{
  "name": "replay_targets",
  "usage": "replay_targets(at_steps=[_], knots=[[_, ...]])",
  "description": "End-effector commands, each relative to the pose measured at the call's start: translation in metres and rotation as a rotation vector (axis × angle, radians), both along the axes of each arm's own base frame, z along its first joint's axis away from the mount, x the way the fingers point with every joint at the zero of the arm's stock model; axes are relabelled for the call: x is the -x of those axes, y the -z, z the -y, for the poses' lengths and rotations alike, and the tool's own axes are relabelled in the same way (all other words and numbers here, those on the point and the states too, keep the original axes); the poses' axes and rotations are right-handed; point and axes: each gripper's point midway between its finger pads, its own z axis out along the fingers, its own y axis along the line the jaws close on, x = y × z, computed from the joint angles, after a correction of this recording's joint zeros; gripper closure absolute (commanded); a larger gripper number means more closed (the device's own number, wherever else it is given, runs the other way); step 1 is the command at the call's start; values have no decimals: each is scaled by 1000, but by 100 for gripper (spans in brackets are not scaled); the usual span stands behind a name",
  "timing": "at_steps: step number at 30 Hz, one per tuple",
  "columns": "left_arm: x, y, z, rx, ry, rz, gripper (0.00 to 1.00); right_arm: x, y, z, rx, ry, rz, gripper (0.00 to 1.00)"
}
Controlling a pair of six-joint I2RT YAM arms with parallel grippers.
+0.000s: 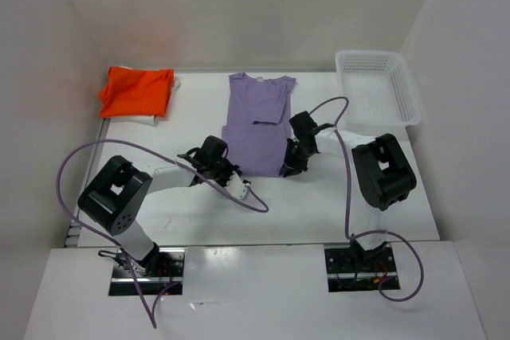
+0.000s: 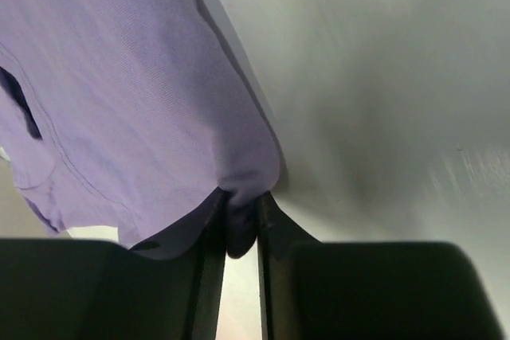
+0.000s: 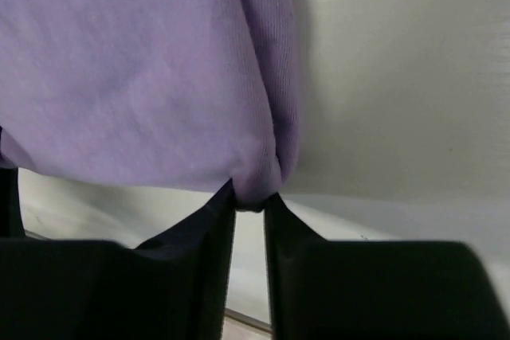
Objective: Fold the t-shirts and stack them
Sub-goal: Grab one side of the 2/3 rectangular tshirt with both arms, then fold the long partially folded tshirt into a neat square
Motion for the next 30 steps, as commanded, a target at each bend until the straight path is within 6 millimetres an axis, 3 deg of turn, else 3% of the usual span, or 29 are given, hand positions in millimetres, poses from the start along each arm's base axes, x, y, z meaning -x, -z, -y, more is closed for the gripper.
replay_targets(at_steps=[1,2,3,6,9,10,14,16,21,25,26,30], knots=[[2,0,9,65,-22,-61,77,-12,3,-8,-6,7,31,78],[-3,-5,13,80,-28,-48,82,-9,6,-6,-1,7,21,94],[-5,-5,10,80,-38,-47,84,-9,6,-6,-1,7,21,100],[-3,-7,10,80,-54,-89,89,1,0,-6,-14,-12,2,100],[17,-18,7,61,-35,-150,90,18,-17,6,13,-48,5,100],[31,-17,6,42,-28,-188,92,23,-31,8,4,-48,26,100],[75,-26,9,15,-45,-306,93,70,-43,28,30,-61,-23,100],[102,-33,9,4,-49,-398,93,88,-62,15,-9,-76,2,100],[165,-62,12,-12,-58,-538,93,158,-85,-8,-34,-93,-85,100],[192,-93,11,14,-78,-625,93,213,-119,-9,-102,-58,-139,100],[196,-101,10,25,-84,-637,93,221,-138,-8,-167,-51,-114,100],[211,-135,15,85,-137,-735,93,233,-176,4,-237,28,-101,100]])
